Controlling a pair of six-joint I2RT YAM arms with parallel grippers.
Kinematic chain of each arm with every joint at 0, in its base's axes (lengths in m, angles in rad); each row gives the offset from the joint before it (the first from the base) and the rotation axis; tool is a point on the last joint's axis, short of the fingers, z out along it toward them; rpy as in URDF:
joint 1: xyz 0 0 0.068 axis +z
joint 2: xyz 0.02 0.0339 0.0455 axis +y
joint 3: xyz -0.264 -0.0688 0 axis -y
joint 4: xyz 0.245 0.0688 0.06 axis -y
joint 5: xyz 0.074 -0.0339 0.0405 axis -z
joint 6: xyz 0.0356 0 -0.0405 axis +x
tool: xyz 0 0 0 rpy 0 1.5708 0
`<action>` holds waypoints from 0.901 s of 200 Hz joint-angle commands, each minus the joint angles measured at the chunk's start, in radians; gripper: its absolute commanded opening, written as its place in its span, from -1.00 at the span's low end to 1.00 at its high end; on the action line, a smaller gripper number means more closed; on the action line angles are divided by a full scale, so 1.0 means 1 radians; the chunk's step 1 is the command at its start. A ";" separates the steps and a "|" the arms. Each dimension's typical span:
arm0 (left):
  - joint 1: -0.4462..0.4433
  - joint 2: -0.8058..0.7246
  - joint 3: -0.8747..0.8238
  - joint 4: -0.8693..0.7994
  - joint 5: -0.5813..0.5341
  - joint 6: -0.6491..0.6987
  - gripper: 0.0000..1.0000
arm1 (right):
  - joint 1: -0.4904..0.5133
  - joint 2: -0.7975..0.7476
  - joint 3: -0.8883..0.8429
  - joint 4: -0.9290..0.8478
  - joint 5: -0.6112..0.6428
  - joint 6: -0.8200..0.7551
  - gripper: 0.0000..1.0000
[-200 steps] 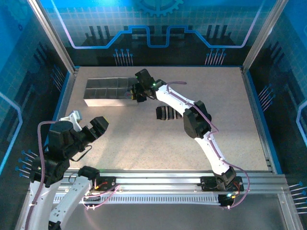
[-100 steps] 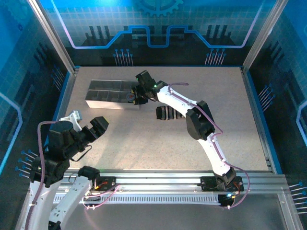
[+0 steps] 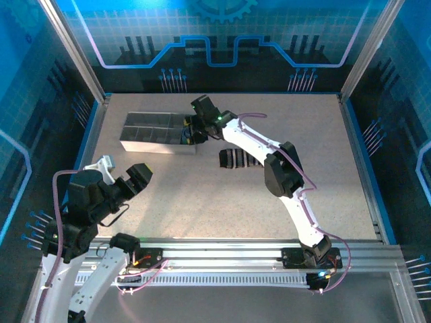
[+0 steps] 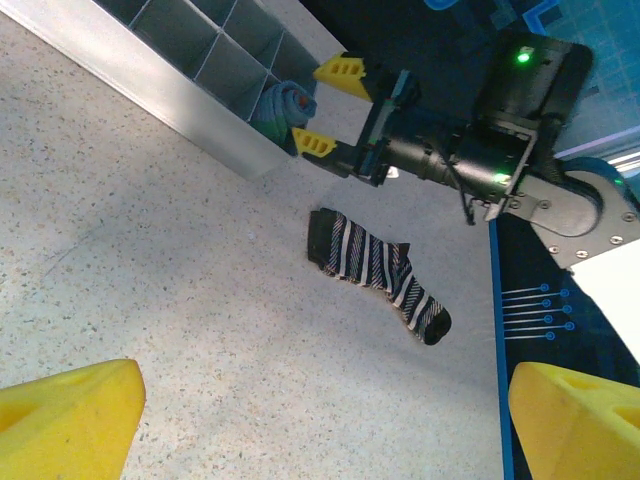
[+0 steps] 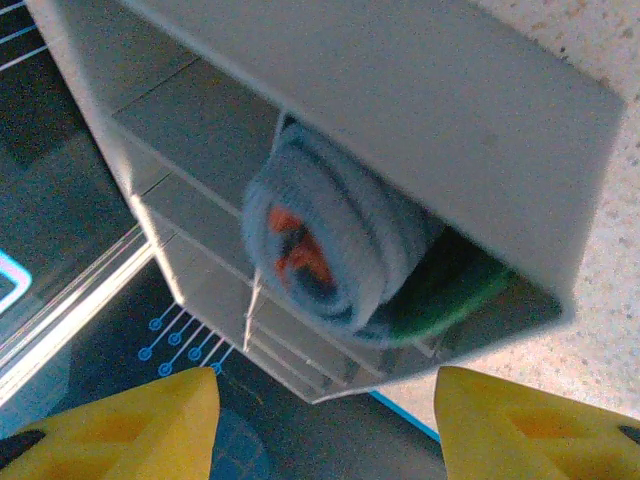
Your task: Roll the socks
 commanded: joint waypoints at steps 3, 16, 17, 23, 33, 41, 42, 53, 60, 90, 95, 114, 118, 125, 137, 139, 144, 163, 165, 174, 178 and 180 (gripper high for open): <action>0.006 0.010 0.007 -0.005 0.003 -0.012 0.88 | -0.012 -0.112 0.066 -0.128 0.049 0.128 0.14; 0.006 0.017 0.009 -0.007 0.007 -0.014 0.88 | -0.012 -0.177 0.038 -0.174 0.098 -0.046 0.08; 0.006 0.018 0.009 -0.007 0.007 -0.014 0.88 | -0.012 -0.184 0.034 -0.177 0.107 -0.060 0.08; 0.006 0.024 0.011 -0.010 0.011 -0.013 0.88 | -0.011 -0.219 0.018 -0.209 0.148 -0.157 0.07; 0.006 0.037 0.013 -0.016 0.025 -0.014 0.88 | -0.010 -0.280 -0.009 -0.264 0.238 -0.353 0.07; 0.006 0.052 0.016 -0.026 0.033 -0.017 0.88 | -0.007 -0.328 -0.028 -0.324 0.332 -0.518 0.07; 0.006 0.056 0.016 -0.028 0.034 -0.017 0.88 | -0.006 -0.335 -0.030 -0.333 0.346 -0.537 0.07; 0.006 0.080 0.019 -0.044 0.050 -0.021 0.88 | 0.013 -0.405 -0.081 -0.396 0.514 -0.755 0.08; 0.006 0.099 0.017 -0.048 0.066 -0.024 0.87 | 0.019 -0.456 -0.141 -0.410 0.581 -0.875 0.08; 0.003 0.180 -0.044 0.018 0.162 -0.055 0.71 | -0.070 -0.681 -0.560 -0.226 0.421 -1.353 0.44; 0.002 0.195 -0.062 0.040 0.176 -0.065 0.67 | -0.103 -0.699 -0.621 -0.186 0.336 -1.400 0.32; -0.014 0.266 -0.117 0.131 0.219 -0.109 0.53 | -0.178 -0.672 -0.710 -0.204 0.202 -1.418 0.01; -0.023 0.283 -0.126 0.148 0.218 -0.114 0.52 | -0.184 -0.648 -0.700 -0.221 0.184 -1.425 -0.01; -0.043 0.310 -0.134 0.176 0.205 -0.122 0.52 | -0.185 -0.595 -0.665 -0.264 0.173 -1.431 -0.01; -0.078 0.355 -0.141 0.219 0.175 -0.131 0.52 | -0.179 -0.508 -0.623 -0.293 0.148 -1.438 -0.01; -0.084 0.362 -0.142 0.228 0.172 -0.132 0.52 | -0.178 -0.496 -0.618 -0.290 0.144 -1.438 -0.02; -0.096 0.380 -0.144 0.246 0.164 -0.137 0.52 | -0.176 -0.467 -0.610 -0.275 0.133 -1.440 -0.03; -0.119 0.431 -0.160 0.289 0.138 -0.172 0.52 | -0.177 -0.358 -0.556 -0.235 0.104 -1.444 -0.12; -0.120 0.433 -0.163 0.293 0.137 -0.176 0.52 | -0.176 -0.346 -0.549 -0.234 0.104 -1.446 -0.12; -0.123 0.439 -0.177 0.316 0.131 -0.193 0.52 | -0.177 -0.288 -0.504 -0.243 0.099 -1.446 -0.16; -0.124 0.439 -0.184 0.323 0.125 -0.200 0.52 | -0.176 -0.264 -0.485 -0.251 0.093 -1.447 -0.18; -0.124 0.439 -0.188 0.325 0.123 -0.203 0.52 | -0.176 -0.252 -0.476 -0.254 0.087 -1.448 -0.19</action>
